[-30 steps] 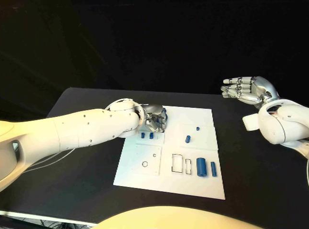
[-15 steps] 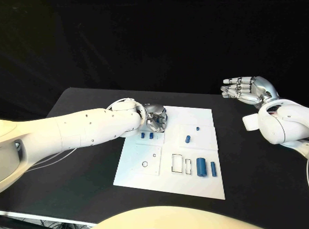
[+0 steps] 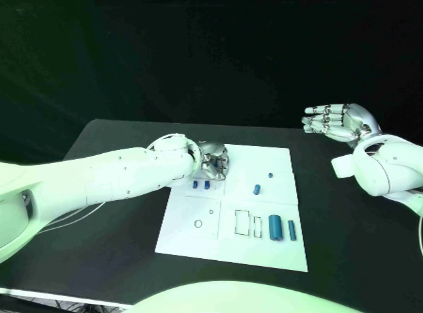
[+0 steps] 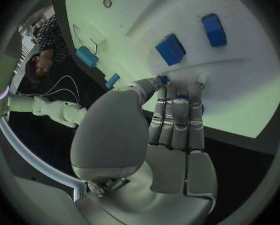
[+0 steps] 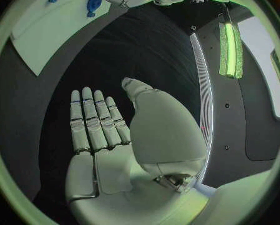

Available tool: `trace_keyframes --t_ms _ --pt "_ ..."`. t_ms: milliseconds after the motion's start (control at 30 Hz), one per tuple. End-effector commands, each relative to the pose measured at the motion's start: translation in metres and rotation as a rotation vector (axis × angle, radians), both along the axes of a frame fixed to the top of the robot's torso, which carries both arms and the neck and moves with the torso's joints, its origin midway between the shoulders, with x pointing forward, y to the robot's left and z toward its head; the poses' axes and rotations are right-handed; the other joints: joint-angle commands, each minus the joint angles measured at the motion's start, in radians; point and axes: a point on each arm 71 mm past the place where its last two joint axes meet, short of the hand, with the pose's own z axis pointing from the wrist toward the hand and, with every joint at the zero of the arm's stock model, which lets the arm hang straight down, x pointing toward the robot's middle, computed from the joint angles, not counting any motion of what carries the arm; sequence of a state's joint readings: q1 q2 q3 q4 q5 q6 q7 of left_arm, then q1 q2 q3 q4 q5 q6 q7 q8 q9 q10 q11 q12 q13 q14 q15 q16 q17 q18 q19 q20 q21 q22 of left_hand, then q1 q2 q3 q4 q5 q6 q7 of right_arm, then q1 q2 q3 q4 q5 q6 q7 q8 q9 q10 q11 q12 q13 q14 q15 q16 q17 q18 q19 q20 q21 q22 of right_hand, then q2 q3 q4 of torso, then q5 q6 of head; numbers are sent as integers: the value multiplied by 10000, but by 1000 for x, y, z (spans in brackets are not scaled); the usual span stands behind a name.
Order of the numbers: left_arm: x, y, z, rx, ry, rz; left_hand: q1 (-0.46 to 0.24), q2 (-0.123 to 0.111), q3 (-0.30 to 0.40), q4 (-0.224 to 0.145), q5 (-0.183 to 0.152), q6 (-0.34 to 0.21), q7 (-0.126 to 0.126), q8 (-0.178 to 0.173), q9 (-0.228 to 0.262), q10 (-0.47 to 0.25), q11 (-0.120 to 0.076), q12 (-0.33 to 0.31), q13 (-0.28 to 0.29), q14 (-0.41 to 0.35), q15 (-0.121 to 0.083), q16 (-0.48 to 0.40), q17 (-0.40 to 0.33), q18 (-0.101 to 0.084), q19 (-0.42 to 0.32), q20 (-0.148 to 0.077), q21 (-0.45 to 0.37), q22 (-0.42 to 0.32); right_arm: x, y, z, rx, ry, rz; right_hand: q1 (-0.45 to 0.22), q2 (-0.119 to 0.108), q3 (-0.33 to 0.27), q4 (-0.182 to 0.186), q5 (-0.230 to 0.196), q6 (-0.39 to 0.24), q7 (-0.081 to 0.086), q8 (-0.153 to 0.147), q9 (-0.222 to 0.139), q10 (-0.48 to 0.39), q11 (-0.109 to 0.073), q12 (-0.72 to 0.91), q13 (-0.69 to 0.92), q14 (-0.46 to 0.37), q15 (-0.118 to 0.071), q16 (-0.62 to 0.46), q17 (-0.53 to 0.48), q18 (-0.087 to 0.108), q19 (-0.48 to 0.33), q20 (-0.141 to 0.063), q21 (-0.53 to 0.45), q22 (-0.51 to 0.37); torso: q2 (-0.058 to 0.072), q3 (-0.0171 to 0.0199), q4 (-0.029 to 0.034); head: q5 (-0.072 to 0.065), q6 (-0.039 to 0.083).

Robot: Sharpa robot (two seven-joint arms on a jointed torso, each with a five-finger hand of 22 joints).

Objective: Assemble the parts on the task board

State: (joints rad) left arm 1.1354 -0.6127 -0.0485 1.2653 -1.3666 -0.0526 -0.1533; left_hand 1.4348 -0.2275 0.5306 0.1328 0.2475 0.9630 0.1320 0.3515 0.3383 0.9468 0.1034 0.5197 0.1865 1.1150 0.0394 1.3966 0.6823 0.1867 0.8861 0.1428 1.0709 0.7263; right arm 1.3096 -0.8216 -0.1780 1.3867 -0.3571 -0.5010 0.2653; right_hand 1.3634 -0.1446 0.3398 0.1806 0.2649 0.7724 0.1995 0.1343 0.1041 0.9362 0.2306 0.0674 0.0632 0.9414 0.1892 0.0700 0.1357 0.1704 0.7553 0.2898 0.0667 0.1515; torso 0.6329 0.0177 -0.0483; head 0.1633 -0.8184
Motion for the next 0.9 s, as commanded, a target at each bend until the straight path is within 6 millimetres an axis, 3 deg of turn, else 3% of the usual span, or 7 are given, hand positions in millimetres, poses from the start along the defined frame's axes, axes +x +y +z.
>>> trace_keyframes --t_ms 33,633,900 --pt "-4 0 -7 230 155 -93 8 -115 -73 1 -26 -60 -9 -58 -16 -98 -4 134 55 98 3 60 34 -23 24 -17 -56 -15 0 2 0 30 -45 196 16 59 -1 -34 -25 78 873 -66 -12 22 -26 -23 1 23 15 -28 -15 -30 -4 -6 31 -16 2 -3 -7 -9 -8" --pt "-4 -2 -5 382 -432 -225 84 -160 -164 -27 -12 -138 -26 -80 -1 -436 -20 842 414 157 -3 204 152 -20 62 -15 -85 -25 -1 2 0 33 -40 202 13 80 13 -65 -24 121 871 -75 -17 33 -29 -23 1 37 13 -27 -43 -29 4 -6 33 -54 -7 -6 4 -12 12" --pt "-4 -1 -6 663 -652 -257 58 -287 -265 -12 -39 -322 -4 -156 -21 -701 3 1234 609 176 16 263 174 -24 77 -14 -99 -27 -1 1 0 32 -38 197 7 85 13 -66 -25 125 870 -78 -18 35 -29 -23 1 39 13 -28 -49 -29 5 -6 34 -61 -3 -9 4 -24 29"
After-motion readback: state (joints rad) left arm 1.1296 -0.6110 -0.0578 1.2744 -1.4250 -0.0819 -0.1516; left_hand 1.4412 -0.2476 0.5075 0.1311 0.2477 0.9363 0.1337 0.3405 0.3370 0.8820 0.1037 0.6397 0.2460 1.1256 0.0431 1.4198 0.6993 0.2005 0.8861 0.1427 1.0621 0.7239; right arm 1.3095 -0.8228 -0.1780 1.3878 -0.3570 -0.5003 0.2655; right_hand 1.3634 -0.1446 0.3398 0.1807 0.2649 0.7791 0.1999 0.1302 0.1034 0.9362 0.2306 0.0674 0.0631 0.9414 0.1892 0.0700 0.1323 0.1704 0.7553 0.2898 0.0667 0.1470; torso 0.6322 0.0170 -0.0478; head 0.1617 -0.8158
